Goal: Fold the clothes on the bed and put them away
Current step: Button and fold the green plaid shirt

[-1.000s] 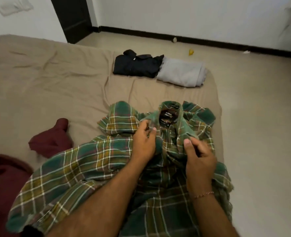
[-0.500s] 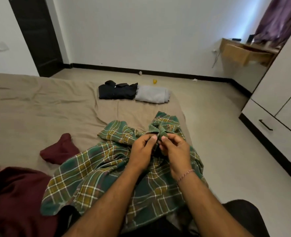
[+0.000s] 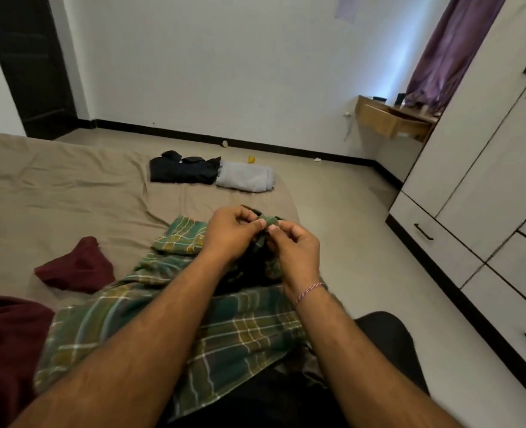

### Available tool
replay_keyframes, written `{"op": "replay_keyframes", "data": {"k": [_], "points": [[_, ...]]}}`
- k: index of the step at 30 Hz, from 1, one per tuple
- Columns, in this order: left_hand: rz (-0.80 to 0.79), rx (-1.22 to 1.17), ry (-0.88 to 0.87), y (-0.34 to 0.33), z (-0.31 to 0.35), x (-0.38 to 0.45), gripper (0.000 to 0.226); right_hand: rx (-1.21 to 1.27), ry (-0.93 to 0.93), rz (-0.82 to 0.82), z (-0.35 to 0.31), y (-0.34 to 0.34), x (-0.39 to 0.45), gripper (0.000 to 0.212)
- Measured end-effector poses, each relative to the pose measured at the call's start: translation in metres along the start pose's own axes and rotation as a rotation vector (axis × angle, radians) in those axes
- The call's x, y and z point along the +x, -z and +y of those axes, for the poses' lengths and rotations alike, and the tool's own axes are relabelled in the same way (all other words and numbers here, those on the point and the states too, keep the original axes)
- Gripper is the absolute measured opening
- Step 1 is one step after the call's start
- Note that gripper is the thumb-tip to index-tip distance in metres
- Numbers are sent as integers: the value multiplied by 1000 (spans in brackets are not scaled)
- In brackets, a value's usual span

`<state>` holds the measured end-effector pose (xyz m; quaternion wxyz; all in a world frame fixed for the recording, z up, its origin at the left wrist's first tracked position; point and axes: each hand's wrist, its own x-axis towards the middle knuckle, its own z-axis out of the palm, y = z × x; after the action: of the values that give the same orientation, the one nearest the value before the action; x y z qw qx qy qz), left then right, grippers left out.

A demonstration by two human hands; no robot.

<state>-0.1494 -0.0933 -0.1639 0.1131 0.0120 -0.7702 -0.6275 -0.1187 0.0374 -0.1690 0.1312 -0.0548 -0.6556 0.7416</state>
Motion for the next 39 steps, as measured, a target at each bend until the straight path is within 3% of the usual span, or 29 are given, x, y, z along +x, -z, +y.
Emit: {"op": "replay_keyframes", "data": {"k": [5,10,17,20,24,25,27,29,30,32,34,39], "points": [[-66,-58,90,-12,-18,-10,5,-149,1,25,23,17,15,3],[28,-125,203,-21,-59,-12,8,-203,-57,10,51,7,27,3],[150,-177,295,-32,-88,5,17,-34,-88,52,71,14,35,6],[109,-453,432,-24,-81,17,28,76,11,76,50,14,46,4],[70,-807,200,13,-56,36,12,114,291,122,13,17,59,13],[82,-799,178,17,-60,40,12,11,356,107,17,13,65,16],[175,-420,245,13,-81,42,22,-238,355,81,30,5,70,19],[270,69,329,-1,-106,43,25,-345,90,27,62,-4,75,17],[290,158,352,-8,-115,43,24,-332,-40,15,77,-7,75,15],[315,143,333,-23,-121,37,18,-227,-196,12,99,-11,72,13],[304,197,209,-35,-114,30,16,-126,-277,14,107,-14,66,11],[261,151,96,-42,-115,21,13,37,-315,40,104,-14,59,11]]}}
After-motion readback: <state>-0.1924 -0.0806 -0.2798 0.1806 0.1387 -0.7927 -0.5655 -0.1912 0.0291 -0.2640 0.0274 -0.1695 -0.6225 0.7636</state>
